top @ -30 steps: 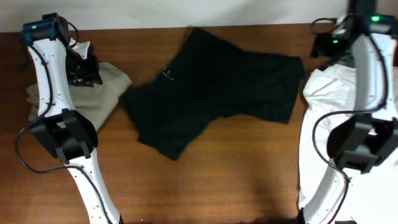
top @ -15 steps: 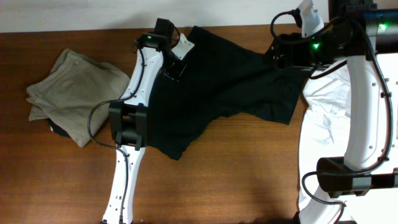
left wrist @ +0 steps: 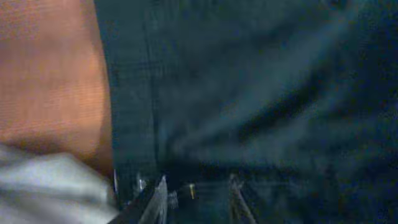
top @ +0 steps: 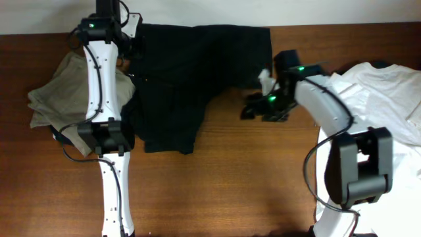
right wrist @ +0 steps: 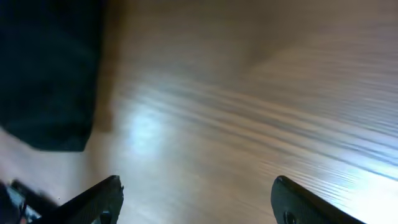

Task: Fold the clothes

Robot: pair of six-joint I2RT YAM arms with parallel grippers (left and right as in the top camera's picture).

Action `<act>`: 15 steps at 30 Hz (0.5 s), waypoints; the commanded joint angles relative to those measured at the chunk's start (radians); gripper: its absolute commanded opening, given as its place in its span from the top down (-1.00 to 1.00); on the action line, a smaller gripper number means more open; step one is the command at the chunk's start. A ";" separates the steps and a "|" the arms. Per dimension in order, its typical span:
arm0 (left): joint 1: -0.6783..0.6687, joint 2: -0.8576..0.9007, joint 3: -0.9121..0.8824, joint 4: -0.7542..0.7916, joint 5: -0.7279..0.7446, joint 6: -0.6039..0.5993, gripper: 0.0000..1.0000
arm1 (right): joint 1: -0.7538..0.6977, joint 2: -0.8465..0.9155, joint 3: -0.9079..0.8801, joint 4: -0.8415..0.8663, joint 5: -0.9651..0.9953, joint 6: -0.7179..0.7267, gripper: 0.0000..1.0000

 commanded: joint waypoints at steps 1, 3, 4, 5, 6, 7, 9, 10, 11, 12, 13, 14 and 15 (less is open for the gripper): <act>0.005 -0.265 0.017 -0.106 -0.051 0.040 0.23 | 0.111 -0.019 -0.013 0.028 -0.049 -0.020 -0.61; 0.007 -0.430 0.013 -0.207 -0.112 0.033 0.22 | 0.183 -0.019 -0.013 0.032 -0.049 -0.008 -0.61; 0.007 -0.533 -0.024 -0.207 -0.105 0.029 0.16 | 0.201 -0.019 -0.013 0.032 -0.050 0.015 -0.61; 0.006 -0.627 -0.071 -0.207 -0.108 0.029 0.12 | 0.216 -0.019 -0.013 0.032 -0.053 0.024 -0.62; 0.007 -0.744 -0.153 -0.207 -0.117 0.029 0.10 | 0.237 -0.018 -0.014 0.037 -0.053 0.034 -0.62; 0.007 -0.899 -0.313 -0.207 -0.166 0.029 0.10 | 0.282 -0.005 -0.014 0.064 -0.046 0.050 -0.62; 0.007 -1.075 -0.613 -0.207 -0.127 0.029 0.09 | 0.363 0.047 -0.015 0.111 0.005 0.120 -0.61; 0.007 -1.140 -0.801 -0.194 -0.096 0.029 0.09 | 0.405 0.081 -0.015 0.154 0.011 0.148 -0.61; 0.007 -1.164 -0.923 -0.169 -0.096 0.028 0.09 | 0.426 0.101 -0.015 0.183 0.011 0.174 -0.58; 0.007 -1.168 -1.074 -0.126 -0.096 0.018 0.09 | 0.453 0.129 -0.015 0.206 0.036 0.230 -0.50; 0.007 -1.166 -1.141 -0.093 -0.095 0.005 0.09 | 0.466 0.145 -0.015 0.212 0.044 0.254 -0.50; 0.007 -1.165 -1.280 -0.013 -0.066 0.006 0.07 | 0.484 0.167 -0.015 0.248 0.042 0.253 -0.53; 0.006 -1.164 -1.412 0.081 -0.058 0.006 -0.04 | 0.500 0.180 -0.015 0.327 0.042 0.241 -0.71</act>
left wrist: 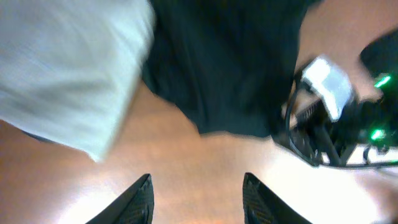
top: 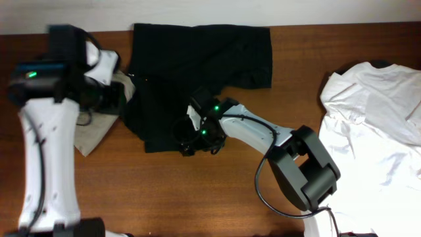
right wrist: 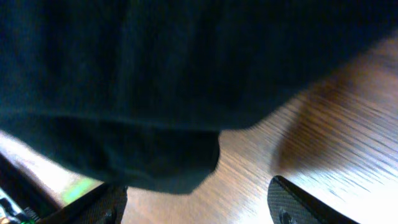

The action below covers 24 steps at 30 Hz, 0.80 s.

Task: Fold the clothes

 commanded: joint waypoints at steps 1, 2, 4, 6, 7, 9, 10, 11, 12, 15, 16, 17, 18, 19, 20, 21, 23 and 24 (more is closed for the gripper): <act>0.003 -0.004 -0.278 0.188 0.067 -0.010 -0.07 | 0.037 0.027 -0.003 0.158 0.021 0.018 -0.74; 0.003 -0.004 -0.357 0.247 0.077 -0.010 -0.13 | 0.044 0.029 -0.003 0.207 0.022 0.002 -0.62; 0.003 -0.004 -0.495 0.335 0.078 -0.010 -0.15 | 0.031 0.021 0.001 0.185 0.111 -0.014 0.68; 0.003 -0.004 -0.521 0.351 0.090 -0.010 -0.15 | -0.016 -0.045 0.091 -0.079 0.393 -0.089 0.92; 0.003 -0.004 -0.521 0.359 0.115 -0.009 -0.15 | -0.035 -0.076 0.196 -0.229 0.562 -0.136 0.92; 0.003 -0.004 -0.521 0.379 0.119 -0.010 -0.16 | -0.047 -0.097 0.483 -0.472 0.727 -0.280 0.92; 0.003 -0.004 -0.521 0.383 0.119 -0.010 -0.16 | -0.037 -0.097 0.581 -0.537 0.728 -0.333 0.91; 0.003 -0.004 -0.521 0.383 0.119 -0.010 -0.16 | -0.028 -0.097 0.613 -0.570 0.733 -0.339 0.88; 0.003 -0.004 -0.521 0.383 0.119 -0.010 -0.16 | -0.020 -0.096 0.609 -0.608 0.736 -0.338 0.83; 0.003 -0.004 -0.521 0.383 0.125 -0.010 -0.18 | -0.063 -0.083 0.541 -0.678 0.817 -0.235 -0.97; 0.002 -0.004 -0.521 0.383 0.169 -0.010 -0.23 | -0.105 -0.083 0.541 -0.681 0.792 -0.185 -0.97; -0.014 -0.004 -0.533 0.387 0.198 -0.009 -0.24 | -0.153 -0.083 0.541 -0.681 0.727 -0.171 -0.97; -0.043 -0.004 -0.557 0.394 0.197 -0.009 -0.24 | -0.246 -0.083 0.540 -0.694 0.569 -0.121 -0.97; -0.080 -0.004 -0.593 0.399 0.196 -0.009 -0.24 | -0.315 -0.083 0.527 -0.700 0.424 -0.119 -0.97; -0.103 -0.004 -0.622 0.406 0.196 -0.009 -0.25 | -0.403 -0.083 0.502 -0.712 0.283 -0.119 -0.97; -0.150 -0.003 -0.699 0.443 0.196 -0.010 -0.25 | -0.462 -0.083 0.468 -0.711 0.222 -0.119 -0.97; -0.187 -0.003 -0.787 0.496 0.197 -0.011 -0.24 | -0.523 -0.083 0.385 -0.711 0.152 -0.129 -0.97; -0.209 -0.003 -0.852 0.541 0.197 -0.047 -0.24 | -0.546 -0.083 0.310 -0.706 0.138 -0.128 -0.97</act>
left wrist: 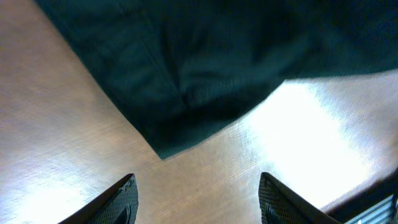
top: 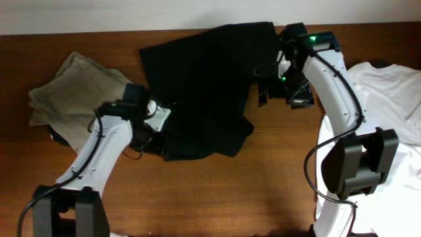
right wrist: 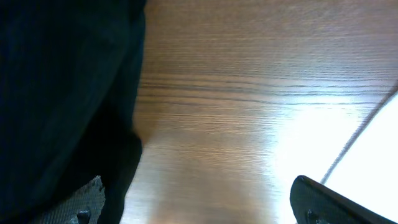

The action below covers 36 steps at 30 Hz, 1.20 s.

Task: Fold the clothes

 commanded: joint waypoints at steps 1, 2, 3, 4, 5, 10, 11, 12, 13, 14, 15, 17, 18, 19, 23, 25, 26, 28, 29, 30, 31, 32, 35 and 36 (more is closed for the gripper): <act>-0.037 -0.009 -0.129 0.082 0.015 -0.054 -0.24 | -0.027 0.002 -0.171 0.014 -0.153 0.007 -0.97; -0.037 -0.009 -0.165 0.108 0.014 -0.054 -0.22 | -0.027 0.002 -0.229 0.043 -0.174 0.007 -0.97; -0.037 -0.009 -0.188 0.127 0.014 -0.054 -0.21 | -0.027 0.002 -0.259 0.058 -0.184 0.005 -0.97; -0.037 -0.009 -0.209 0.153 0.013 -0.054 -0.13 | -0.027 0.002 -0.284 0.060 -0.191 0.001 -0.97; -0.037 -0.009 -0.241 0.212 0.013 -0.055 -0.01 | -0.027 0.002 -0.303 0.063 -0.192 -0.019 -0.97; -0.006 -0.009 -0.266 0.421 -0.057 -0.156 0.99 | -0.020 0.002 -0.438 0.128 -0.377 -0.098 -0.98; 0.008 -0.010 -0.261 0.419 -0.057 -0.156 0.99 | -0.008 0.002 -0.470 0.163 -0.470 -0.159 -0.98; 0.023 -0.010 -0.255 0.416 -0.056 -0.156 0.99 | 0.013 0.002 -0.502 0.198 -0.513 -0.169 -0.98; 0.034 -0.010 -0.249 0.412 -0.050 -0.156 0.99 | 0.045 0.002 -0.537 0.262 -0.547 -0.169 -0.99; 0.041 -0.010 -0.239 0.406 -0.046 -0.156 0.99 | 0.097 0.002 -0.577 0.357 -0.553 -0.124 -0.99; 0.042 -0.010 -0.229 0.402 -0.040 -0.156 0.99 | 0.136 0.002 -0.606 0.460 -0.544 -0.070 -0.96; 0.042 -0.010 -0.224 0.394 -0.026 -0.156 0.99 | 0.203 0.002 -0.625 0.622 -0.273 0.088 -0.79; 0.042 -0.010 -0.225 0.379 -0.024 -0.155 0.99 | 0.218 0.002 -0.625 0.660 -0.234 0.091 -0.61; 0.042 -0.010 -0.224 0.376 -0.024 -0.155 0.99 | 0.219 0.002 -0.624 0.669 -0.233 0.091 -0.13; 0.042 -0.010 -0.225 0.376 -0.024 -0.151 0.99 | 0.196 -0.015 -0.469 0.399 0.280 0.056 0.92; 0.042 -0.010 -0.225 0.377 -0.024 -0.152 1.00 | 0.201 -0.018 -0.249 0.188 0.619 0.060 0.92; 0.042 -0.010 -0.225 0.377 -0.024 -0.152 0.99 | 0.208 -0.018 -0.125 0.082 0.825 0.103 0.92; 0.042 -0.010 -0.225 0.375 -0.024 -0.152 0.96 | 0.219 -0.018 0.059 -0.047 1.046 0.169 0.92; 0.042 -0.010 -0.225 0.375 -0.024 -0.152 0.94 | 0.222 -0.018 0.120 -0.070 1.041 0.169 0.92; 0.042 -0.010 -0.225 0.369 -0.023 -0.152 0.84 | 0.222 -0.018 0.141 -0.085 1.037 0.169 0.92; 0.042 -0.010 -0.225 0.359 -0.023 -0.152 0.74 | 0.220 -0.016 0.131 -0.088 1.003 0.169 0.92; 0.042 -0.010 -0.225 0.346 -0.002 -0.152 0.43 | 0.219 -0.015 0.109 -0.087 0.956 0.169 0.85; 0.019 -0.010 -0.225 0.370 0.248 -0.151 -0.02 | 0.212 -0.015 0.068 -0.098 0.927 0.169 -0.57; -0.015 -0.010 -0.225 0.379 0.249 -0.145 -0.07 | 0.193 -0.015 0.062 -0.105 0.896 0.170 -0.82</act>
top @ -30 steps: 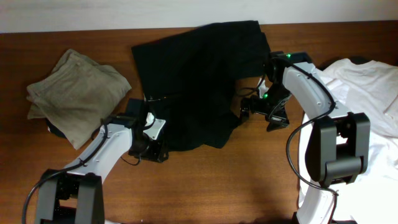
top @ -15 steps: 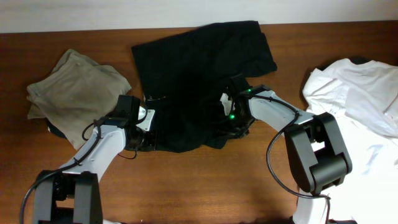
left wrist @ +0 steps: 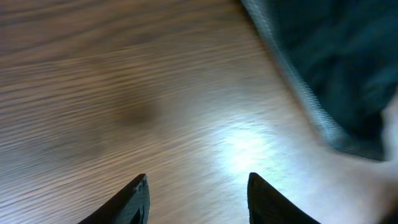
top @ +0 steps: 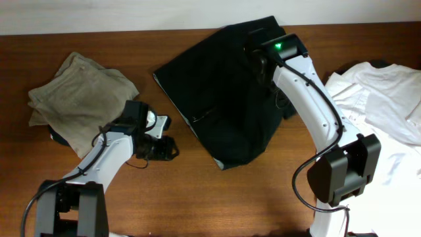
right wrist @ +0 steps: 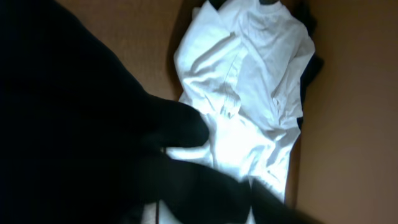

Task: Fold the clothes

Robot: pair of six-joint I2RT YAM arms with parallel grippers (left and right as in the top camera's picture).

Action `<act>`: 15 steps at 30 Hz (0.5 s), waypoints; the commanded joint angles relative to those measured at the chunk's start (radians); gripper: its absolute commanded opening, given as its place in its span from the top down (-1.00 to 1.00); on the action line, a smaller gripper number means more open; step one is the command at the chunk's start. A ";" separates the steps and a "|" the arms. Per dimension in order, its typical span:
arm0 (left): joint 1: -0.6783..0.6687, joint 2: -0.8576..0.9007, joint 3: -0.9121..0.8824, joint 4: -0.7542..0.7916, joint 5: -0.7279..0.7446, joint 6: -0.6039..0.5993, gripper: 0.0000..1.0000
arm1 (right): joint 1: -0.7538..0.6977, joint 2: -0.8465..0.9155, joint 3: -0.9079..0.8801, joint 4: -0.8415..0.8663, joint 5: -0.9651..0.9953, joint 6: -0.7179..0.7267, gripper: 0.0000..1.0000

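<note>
A black garment (top: pixel 223 105) lies spread on a slant across the middle of the wooden table (top: pixel 197 204). My right gripper (top: pixel 258 62) is at its far upper edge. In the right wrist view black cloth (right wrist: pixel 74 124) hangs across the fingers and hides them, and the gripper looks shut on it. My left gripper (top: pixel 170 147) stands open over bare wood left of the garment's near corner. In the left wrist view that gripper (left wrist: pixel 198 186) holds nothing, and the garment's hem (left wrist: pixel 329 81) crosses the upper right.
A crumpled olive-tan garment (top: pixel 79 99) lies at the left with something dark under its near edge. A white shirt (top: pixel 381 112) is heaped at the right, and also shows past the black cloth (right wrist: pixel 249 81). A pale wall runs along the table's back edge.
The black garment has turned and shifted right, away from my left gripper, which is now over bare wood. My right gripper went from beside the garment's right side to its upper edge, cloth over its fingers.
My left gripper was first at the garment's back left corner, with the right open over wood. Then the left was by the tan cloth and the right at the near hem. Later the left stood open at the lower left edge. Now the garment lies slanted.
</note>
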 commanded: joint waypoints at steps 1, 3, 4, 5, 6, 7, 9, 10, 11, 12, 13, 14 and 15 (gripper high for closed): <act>-0.101 -0.008 0.013 0.023 0.130 0.012 -0.11 | -0.061 -0.008 -0.016 -0.013 -0.106 0.029 -0.92; -0.193 -0.008 0.014 0.058 0.129 0.011 -0.13 | -0.179 -0.008 -0.016 0.003 -0.325 0.034 -0.96; -0.218 -0.008 0.018 0.064 0.127 0.010 -0.13 | -0.237 -0.008 -0.016 0.002 -0.461 -0.019 -0.89; -0.232 -0.008 0.036 0.064 0.130 -0.018 -0.13 | -0.275 -0.008 -0.016 0.000 -0.537 -0.073 -0.86; -0.232 -0.008 0.053 0.082 0.156 -0.060 -0.13 | -0.301 -0.008 -0.016 0.000 -0.586 -0.101 -0.86; -0.234 -0.008 0.066 0.125 0.206 -0.148 -0.12 | -0.314 -0.008 -0.016 0.000 -0.605 -0.100 -0.86; -0.280 0.021 0.067 0.206 0.208 -0.310 -0.11 | -0.319 -0.008 -0.016 0.001 -0.637 -0.100 -0.86; -0.304 0.061 0.067 0.221 0.210 -0.356 -0.11 | -0.319 -0.008 -0.016 0.000 -0.639 -0.100 -0.86; -0.320 0.106 0.067 0.234 0.222 -0.392 -0.11 | -0.319 -0.008 -0.016 -0.003 -0.639 -0.100 -0.86; -0.330 0.156 0.067 0.262 0.282 -0.408 -0.11 | -0.319 -0.008 -0.016 -0.004 -0.639 -0.100 -0.86; -0.330 0.210 0.067 0.284 0.355 -0.437 -0.11 | -0.319 -0.008 -0.016 -0.004 -0.639 -0.100 -0.86; -0.330 0.240 0.067 0.280 0.359 -0.462 -0.11 | -0.319 -0.008 -0.016 -0.004 -0.639 -0.100 -0.86; -0.329 0.263 0.067 0.276 0.358 -0.489 0.19 | -0.319 -0.008 -0.016 -0.004 -0.639 -0.100 -0.86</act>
